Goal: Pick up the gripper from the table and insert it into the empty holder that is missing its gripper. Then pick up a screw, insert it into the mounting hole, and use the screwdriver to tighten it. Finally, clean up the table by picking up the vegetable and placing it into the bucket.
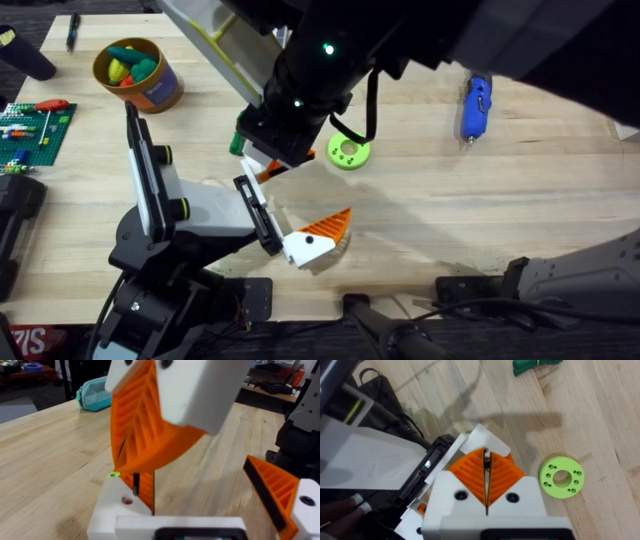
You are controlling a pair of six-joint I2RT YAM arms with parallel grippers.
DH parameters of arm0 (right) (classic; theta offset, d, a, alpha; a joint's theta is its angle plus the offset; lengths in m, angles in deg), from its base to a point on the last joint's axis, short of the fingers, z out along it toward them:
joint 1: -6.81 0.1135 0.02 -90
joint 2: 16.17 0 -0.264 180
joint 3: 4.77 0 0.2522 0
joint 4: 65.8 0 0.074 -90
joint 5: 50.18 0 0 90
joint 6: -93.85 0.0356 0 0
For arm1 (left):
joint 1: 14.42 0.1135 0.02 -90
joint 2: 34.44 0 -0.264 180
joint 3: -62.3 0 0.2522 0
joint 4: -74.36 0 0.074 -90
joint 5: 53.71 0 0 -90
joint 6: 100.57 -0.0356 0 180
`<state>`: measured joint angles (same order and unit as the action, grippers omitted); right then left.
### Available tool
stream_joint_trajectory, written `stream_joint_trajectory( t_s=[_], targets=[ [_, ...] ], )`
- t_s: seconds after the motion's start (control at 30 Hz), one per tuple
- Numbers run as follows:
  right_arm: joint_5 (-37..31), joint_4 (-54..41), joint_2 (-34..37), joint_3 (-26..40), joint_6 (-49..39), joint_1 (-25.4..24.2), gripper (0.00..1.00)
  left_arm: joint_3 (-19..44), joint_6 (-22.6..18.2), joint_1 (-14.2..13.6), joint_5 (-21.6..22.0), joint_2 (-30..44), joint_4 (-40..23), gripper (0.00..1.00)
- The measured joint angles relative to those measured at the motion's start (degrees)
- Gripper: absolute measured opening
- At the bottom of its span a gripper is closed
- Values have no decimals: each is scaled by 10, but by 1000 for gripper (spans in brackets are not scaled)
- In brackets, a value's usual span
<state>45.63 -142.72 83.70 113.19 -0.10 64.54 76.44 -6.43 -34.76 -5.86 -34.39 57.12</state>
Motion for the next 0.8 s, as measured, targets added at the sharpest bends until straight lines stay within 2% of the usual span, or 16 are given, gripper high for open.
stream_joint_trajectory(
  t_s=[0.8],
  targets=[
    [0,15,0,4,0,-7,10,0,2,0,0,0,0,987]
  ],
)
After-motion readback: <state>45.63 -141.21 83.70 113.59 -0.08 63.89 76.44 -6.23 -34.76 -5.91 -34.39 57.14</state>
